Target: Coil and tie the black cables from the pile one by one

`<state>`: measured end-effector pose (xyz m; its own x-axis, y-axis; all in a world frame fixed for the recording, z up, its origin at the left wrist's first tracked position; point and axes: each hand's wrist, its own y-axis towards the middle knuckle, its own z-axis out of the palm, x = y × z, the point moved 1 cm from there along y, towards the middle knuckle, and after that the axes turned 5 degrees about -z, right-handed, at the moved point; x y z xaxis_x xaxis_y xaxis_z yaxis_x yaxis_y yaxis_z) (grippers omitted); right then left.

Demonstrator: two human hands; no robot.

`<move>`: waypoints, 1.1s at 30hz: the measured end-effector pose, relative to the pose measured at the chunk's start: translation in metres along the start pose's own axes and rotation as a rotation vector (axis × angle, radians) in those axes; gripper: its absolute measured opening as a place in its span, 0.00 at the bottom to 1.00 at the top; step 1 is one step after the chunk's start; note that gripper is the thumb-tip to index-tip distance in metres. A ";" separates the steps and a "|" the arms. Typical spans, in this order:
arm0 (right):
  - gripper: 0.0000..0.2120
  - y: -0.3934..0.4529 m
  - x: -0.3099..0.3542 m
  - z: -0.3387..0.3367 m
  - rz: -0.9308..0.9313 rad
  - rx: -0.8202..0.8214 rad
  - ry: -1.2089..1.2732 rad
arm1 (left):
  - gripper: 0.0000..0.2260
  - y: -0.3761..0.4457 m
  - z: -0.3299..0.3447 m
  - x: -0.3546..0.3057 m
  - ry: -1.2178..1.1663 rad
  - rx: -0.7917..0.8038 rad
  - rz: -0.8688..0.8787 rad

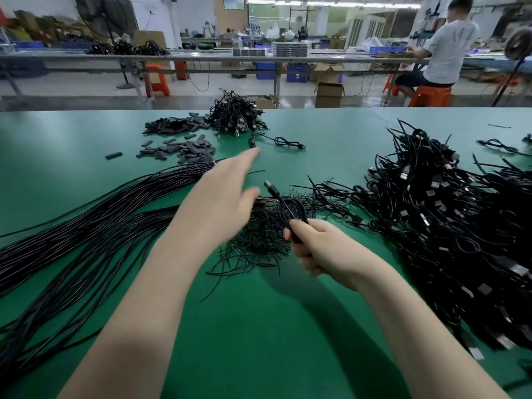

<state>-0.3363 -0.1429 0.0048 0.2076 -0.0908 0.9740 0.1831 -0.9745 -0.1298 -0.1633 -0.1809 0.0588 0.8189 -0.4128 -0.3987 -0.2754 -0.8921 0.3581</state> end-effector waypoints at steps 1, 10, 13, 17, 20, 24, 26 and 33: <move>0.14 -0.002 -0.003 -0.003 0.057 0.066 0.095 | 0.32 0.001 0.005 -0.002 0.037 0.120 0.123; 0.16 -0.027 -0.011 -0.041 0.212 0.335 -0.148 | 0.18 -0.013 0.046 -0.033 0.180 0.465 0.262; 0.17 -0.027 -0.008 -0.049 0.232 0.373 -0.225 | 0.13 -0.019 0.058 -0.045 0.287 0.476 0.258; 0.18 -0.029 -0.004 -0.064 0.200 0.301 -0.176 | 0.13 -0.029 0.068 -0.040 0.336 0.378 0.237; 0.13 -0.027 -0.009 -0.069 0.032 -0.061 -0.075 | 0.12 -0.042 0.077 -0.022 0.196 0.309 0.094; 0.06 -0.020 -0.036 -0.034 -0.086 -0.359 0.290 | 0.13 -0.061 0.094 -0.009 0.090 0.205 -0.024; 0.05 -0.017 -0.049 -0.018 -0.101 -0.450 0.414 | 0.13 -0.065 0.099 -0.008 0.073 0.187 -0.008; 0.03 -0.016 -0.058 -0.016 -0.178 -0.506 0.497 | 0.14 -0.067 0.102 -0.005 0.067 0.146 0.039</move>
<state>-0.3670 -0.1250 -0.0468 -0.2662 0.1124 0.9573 -0.3181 -0.9478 0.0228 -0.2004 -0.1378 -0.0498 0.8364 -0.4390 -0.3281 -0.3740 -0.8948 0.2437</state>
